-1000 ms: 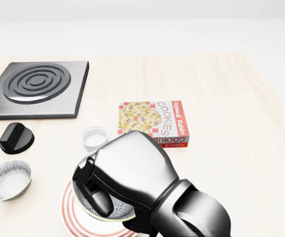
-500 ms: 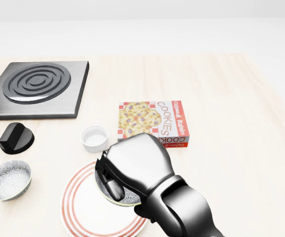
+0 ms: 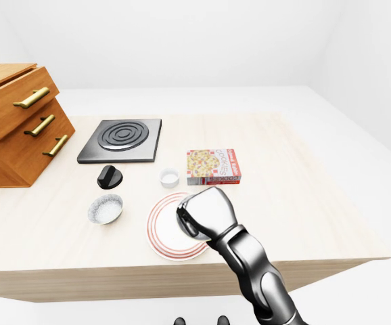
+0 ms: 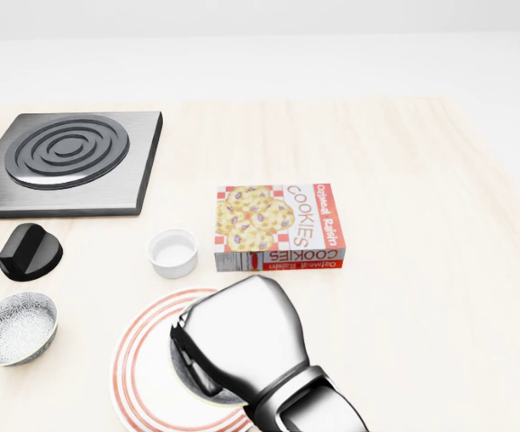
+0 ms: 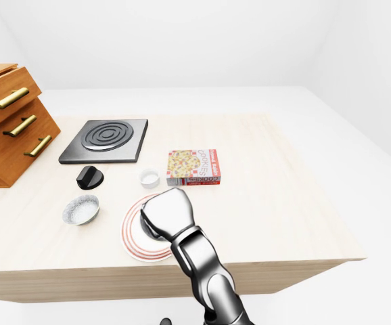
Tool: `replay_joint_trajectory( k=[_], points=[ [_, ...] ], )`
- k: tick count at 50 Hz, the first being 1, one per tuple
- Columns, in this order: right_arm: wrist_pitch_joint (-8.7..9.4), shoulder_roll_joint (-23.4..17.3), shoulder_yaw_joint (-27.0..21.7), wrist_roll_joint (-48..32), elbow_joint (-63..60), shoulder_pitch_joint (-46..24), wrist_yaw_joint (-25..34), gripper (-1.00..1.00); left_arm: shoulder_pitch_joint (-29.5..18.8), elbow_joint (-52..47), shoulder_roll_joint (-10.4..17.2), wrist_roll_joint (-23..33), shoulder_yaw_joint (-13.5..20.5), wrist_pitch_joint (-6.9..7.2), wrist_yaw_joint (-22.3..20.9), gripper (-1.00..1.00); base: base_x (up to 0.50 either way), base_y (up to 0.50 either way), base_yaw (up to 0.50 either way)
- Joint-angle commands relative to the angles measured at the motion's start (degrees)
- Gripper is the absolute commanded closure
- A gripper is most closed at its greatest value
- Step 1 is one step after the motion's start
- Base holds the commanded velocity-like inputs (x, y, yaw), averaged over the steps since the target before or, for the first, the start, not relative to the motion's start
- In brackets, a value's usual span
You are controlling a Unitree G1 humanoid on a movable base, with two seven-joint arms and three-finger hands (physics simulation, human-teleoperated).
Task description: Pick the akita bowl next to the plate and place it on the plate.
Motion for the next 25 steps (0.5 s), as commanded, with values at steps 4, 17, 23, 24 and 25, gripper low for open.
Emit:
replay_joint_trajectory(
  k=[4,17,23,24,25],
  points=[
    [0.00,-0.6,2.1,-1.0,0.7,2.5,-2.0,1.00,0.0,1.3,0.4,-0.3,-0.5,-0.89,-0.2,-1.00,0.00,0.00,0.00],
    [0.00,1.1,2.2,3.2,2.0,0.6,7.9,1.00,-0.1,1.3,0.3,-0.1,-1.1,-1.00,0.0,-1.00,0.00,0.00,0.00],
    [0.00,2.0,2.7,1.9,3.8,-0.7,6.1,1.00,-0.2,1.2,0.2,0.2,-1.3,-0.94,0.0,-1.00,0.00,0.00,0.00],
    [0.00,2.0,2.8,1.6,3.9,-0.7,5.6,1.00,-0.1,1.2,0.2,0.2,-1.3,-0.94,0.0,-1.00,0.00,0.00,0.00],
    [0.00,2.1,2.9,1.4,4.0,-0.7,5.4,1.00,-0.1,1.1,0.2,0.1,-1.3,-0.90,0.0,-1.00,0.00,0.00,0.00]
  ],
)
